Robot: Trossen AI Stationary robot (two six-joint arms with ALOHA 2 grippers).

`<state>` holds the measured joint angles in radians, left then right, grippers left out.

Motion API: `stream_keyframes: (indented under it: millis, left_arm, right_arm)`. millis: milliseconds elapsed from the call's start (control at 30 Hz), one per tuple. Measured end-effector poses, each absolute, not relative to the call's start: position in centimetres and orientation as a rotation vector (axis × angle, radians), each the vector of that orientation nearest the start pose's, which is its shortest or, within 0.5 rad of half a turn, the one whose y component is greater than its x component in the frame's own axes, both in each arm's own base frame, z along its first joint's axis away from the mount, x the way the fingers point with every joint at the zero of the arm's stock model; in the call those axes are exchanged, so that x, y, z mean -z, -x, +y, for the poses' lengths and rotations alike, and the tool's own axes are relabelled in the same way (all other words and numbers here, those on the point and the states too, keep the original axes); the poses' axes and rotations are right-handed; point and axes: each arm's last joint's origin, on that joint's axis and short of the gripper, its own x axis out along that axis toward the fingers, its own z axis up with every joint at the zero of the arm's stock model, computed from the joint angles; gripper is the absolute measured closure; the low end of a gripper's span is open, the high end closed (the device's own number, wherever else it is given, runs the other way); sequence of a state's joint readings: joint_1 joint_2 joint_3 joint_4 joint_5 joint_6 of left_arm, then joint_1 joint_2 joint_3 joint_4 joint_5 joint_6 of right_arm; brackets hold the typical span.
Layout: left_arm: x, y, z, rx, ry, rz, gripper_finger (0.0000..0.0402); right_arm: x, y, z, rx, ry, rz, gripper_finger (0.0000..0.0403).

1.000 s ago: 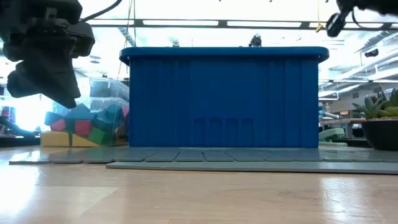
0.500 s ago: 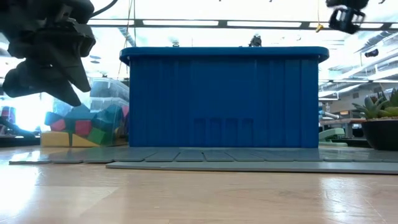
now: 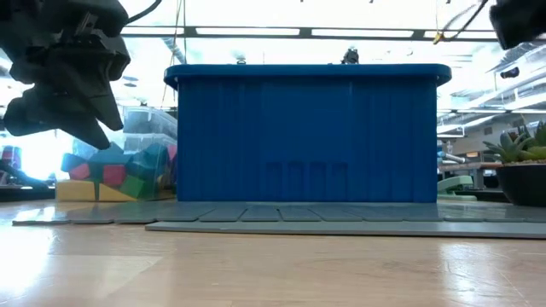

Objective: Sort Items/Unsort Items

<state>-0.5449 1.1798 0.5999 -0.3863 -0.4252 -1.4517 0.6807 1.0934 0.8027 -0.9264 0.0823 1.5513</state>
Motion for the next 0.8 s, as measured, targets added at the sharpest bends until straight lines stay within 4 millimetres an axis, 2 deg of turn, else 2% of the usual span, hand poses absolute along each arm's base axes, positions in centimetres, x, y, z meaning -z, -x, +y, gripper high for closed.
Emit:
stream_keyframes:
  millis: [267, 400, 500, 700, 800]
  left_arm:
    - [-17.8, -18.7, -10.2, -0.493, 0.935, 0.842, 0.0234]
    - [-17.4, -18.1, -9.9, -0.581, 0.971, 0.871, 0.0234]
    - [-16.4, -17.8, -9.9, -0.587, 1.008, 0.859, 0.0234]
    - [-12.7, -16.4, -9.0, -0.595, 1.137, 0.789, 0.0234]
    - [-12.2, -16.2, -8.8, -0.57, 1.166, 0.761, 0.0234]
  right_arm:
    - [-19.4, -12.3, 11.6, 0.664, -0.858, 1.232, 0.0236]
    - [-18.0, -11.2, 11.6, 0.71, -0.868, 1.243, 0.0199]
    - [-17.1, -10.7, 11.7, 0.723, -0.888, 1.238, 0.0183]
    - [-15.5, -9.8, 11.9, 0.746, -0.949, 1.198, 0.0178]
    - [-15.5, -9.6, 11.9, 0.764, -0.955, 1.148, 0.0181]
